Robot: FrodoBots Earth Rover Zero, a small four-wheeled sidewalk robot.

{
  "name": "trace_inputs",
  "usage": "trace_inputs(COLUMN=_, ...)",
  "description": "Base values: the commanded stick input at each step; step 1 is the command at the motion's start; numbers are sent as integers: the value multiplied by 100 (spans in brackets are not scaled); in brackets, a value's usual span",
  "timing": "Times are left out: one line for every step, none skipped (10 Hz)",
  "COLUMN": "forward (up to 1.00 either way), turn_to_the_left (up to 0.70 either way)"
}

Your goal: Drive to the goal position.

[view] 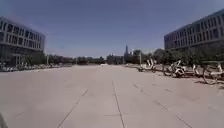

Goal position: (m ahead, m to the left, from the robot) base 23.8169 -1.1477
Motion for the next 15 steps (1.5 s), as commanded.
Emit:
trace_inputs(forward=100, turn_to_the_left=0)
trace_inputs(forward=100, turn_to_the_left=0)
trace_inputs(forward=100, turn_to_the_left=0)
trace_inputs(forward=100, turn_to_the_left=0)
trace_inputs(forward=100, turn_to_the_left=0)
trace_inputs(forward=100, turn_to_the_left=0)
trace_inputs(forward=100, turn_to_the_left=0)
trace_inputs(forward=100, turn_to_the_left=0)
trace_inputs(forward=100, turn_to_the_left=0)
trace_inputs(forward=100, turn_to_the_left=0)
trace_inputs(forward=100, turn_to_the_left=0)
trace_inputs(forward=100, turn_to_the_left=0)
trace_inputs(forward=100, turn_to_the_left=0)
trace_inputs(forward=100, turn_to_the_left=0)
trace_inputs(forward=100, turn_to_the_left=0)
